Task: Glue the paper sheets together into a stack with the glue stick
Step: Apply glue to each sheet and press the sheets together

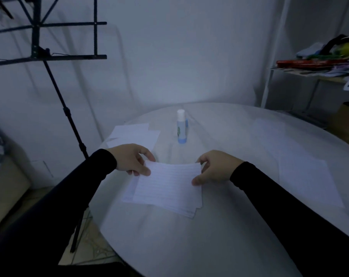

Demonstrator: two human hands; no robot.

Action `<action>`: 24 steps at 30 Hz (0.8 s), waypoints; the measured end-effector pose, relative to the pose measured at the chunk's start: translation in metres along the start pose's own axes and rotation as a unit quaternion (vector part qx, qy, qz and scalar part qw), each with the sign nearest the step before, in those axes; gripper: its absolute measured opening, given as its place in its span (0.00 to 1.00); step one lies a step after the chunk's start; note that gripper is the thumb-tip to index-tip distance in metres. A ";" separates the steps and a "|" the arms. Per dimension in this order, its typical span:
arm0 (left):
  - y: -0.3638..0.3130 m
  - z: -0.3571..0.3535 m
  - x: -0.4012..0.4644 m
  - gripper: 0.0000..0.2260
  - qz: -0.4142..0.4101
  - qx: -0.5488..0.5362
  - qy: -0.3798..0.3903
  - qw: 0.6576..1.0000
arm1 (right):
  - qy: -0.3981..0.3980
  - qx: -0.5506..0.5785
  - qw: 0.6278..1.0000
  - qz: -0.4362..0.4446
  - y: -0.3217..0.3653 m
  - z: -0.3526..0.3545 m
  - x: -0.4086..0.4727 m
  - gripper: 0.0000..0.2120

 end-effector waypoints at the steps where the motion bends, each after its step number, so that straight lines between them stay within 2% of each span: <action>1: 0.001 -0.001 0.001 0.17 -0.001 0.017 -0.005 1.000 | -0.006 -0.009 1.000 -0.007 0.000 -0.001 -0.001 0.19; 4: 0.001 -0.005 0.004 0.21 -0.013 0.098 -0.040 0.994 | -0.036 -0.034 0.999 -0.014 0.000 -0.002 0.000 0.28; 6: -0.004 -0.009 0.005 0.22 -0.041 0.120 -0.074 0.989 | -0.072 -0.042 0.996 0.029 0.002 -0.003 0.002 0.30; 8: -0.011 -0.014 0.006 0.20 -0.068 0.096 -0.065 0.991 | -0.083 -0.032 0.992 0.085 0.007 -0.005 0.001 0.27; 10: -0.014 -0.020 0.007 0.20 -0.063 0.083 -0.019 0.994 | -0.058 -0.047 0.991 0.113 0.012 -0.008 0.002 0.24; 13: -0.009 -0.024 0.012 0.21 -0.037 0.108 -0.005 0.993 | -0.017 -0.086 0.990 0.115 0.011 -0.015 0.006 0.23; 19: -0.007 -0.018 0.017 0.19 -0.018 0.099 -0.011 0.995 | -0.017 -0.071 0.990 0.119 0.006 -0.019 0.010 0.21; 21: -0.009 -0.019 0.019 0.15 -0.029 0.094 -0.024 0.995 | -0.022 -0.064 0.991 0.119 0.004 -0.016 0.009 0.21; 24: -0.014 -0.015 0.026 0.11 -0.060 0.042 -0.107 0.992 | -0.076 -0.031 0.991 0.104 -0.001 -0.005 0.006 0.18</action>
Point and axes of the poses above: each hand's wrist, its own x-axis towards the middle knuckle, its own z-axis out of the back of the hand, y = z × x, the point moved 2 cm from there along x, towards the middle knuckle, and after that the axes turned 11 degrees about -x, right-handed, at the moved point
